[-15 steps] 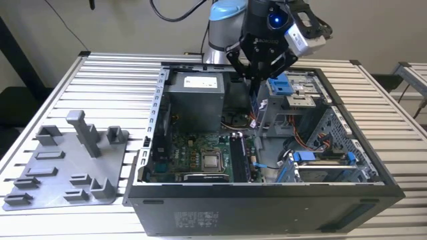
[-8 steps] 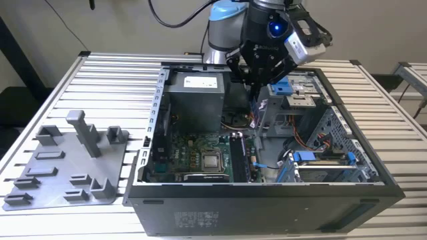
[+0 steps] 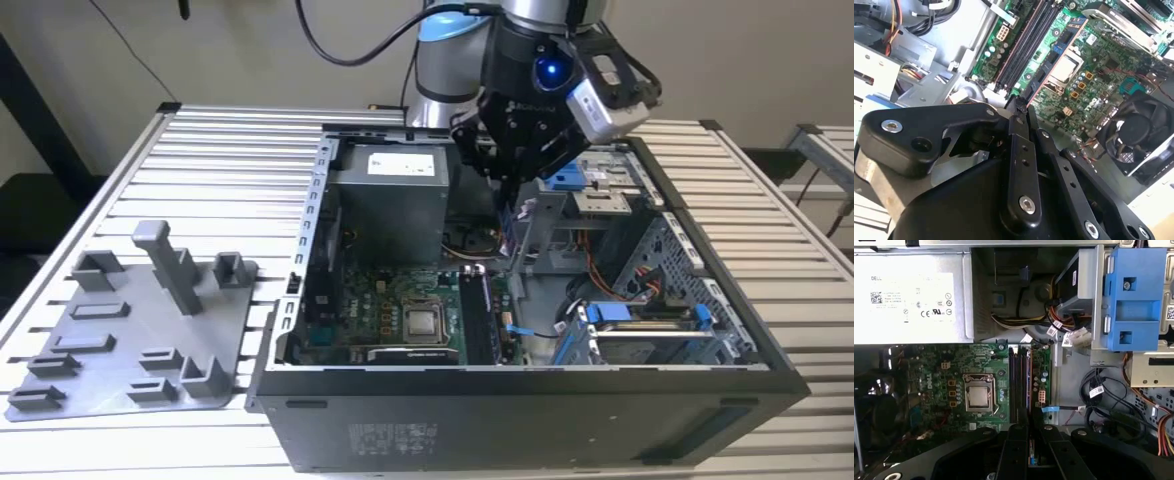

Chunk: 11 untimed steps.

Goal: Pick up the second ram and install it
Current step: 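Insert the second ram into the second slot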

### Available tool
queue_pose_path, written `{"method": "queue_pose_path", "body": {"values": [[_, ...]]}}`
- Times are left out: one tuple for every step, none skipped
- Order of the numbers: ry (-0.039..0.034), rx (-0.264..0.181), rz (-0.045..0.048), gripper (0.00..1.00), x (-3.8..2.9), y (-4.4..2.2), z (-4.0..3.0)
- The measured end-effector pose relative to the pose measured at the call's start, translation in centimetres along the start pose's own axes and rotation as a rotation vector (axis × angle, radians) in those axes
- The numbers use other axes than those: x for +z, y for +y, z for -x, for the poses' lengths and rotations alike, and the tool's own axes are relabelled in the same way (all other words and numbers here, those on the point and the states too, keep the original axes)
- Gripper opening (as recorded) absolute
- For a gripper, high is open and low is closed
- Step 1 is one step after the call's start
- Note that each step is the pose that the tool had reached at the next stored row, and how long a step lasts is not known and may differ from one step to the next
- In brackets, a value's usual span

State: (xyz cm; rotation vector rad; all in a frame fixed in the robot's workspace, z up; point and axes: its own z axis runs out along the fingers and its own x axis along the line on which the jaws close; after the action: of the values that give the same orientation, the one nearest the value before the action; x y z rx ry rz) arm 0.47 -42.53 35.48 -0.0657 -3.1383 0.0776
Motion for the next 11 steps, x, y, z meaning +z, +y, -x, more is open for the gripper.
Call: {"method": "queue_pose_path", "body": {"values": [[0.0001,0.001,-0.0001,0.14,0.05,0.00,0.00],[0.0001,0.001,-0.0001,0.14,0.10,0.00,0.00],[0.0001,0.002,0.0000,0.14,0.16,0.00,0.00],[0.0001,0.002,0.0000,0.14,0.23,0.00,0.00],[0.0001,0.002,0.0000,0.14,0.30,0.01,0.00],[0.0001,0.002,0.0000,0.14,0.36,0.02,0.00],[0.0002,0.003,-0.0001,0.14,0.43,0.02,0.00],[0.0002,0.003,-0.0001,0.14,0.48,0.02,0.00],[0.0001,0.003,-0.0001,0.14,0.53,0.02,0.00],[0.0002,0.003,-0.0001,0.14,0.57,0.03,0.00],[0.0002,0.003,-0.0001,0.14,0.61,0.03,0.00]]}}
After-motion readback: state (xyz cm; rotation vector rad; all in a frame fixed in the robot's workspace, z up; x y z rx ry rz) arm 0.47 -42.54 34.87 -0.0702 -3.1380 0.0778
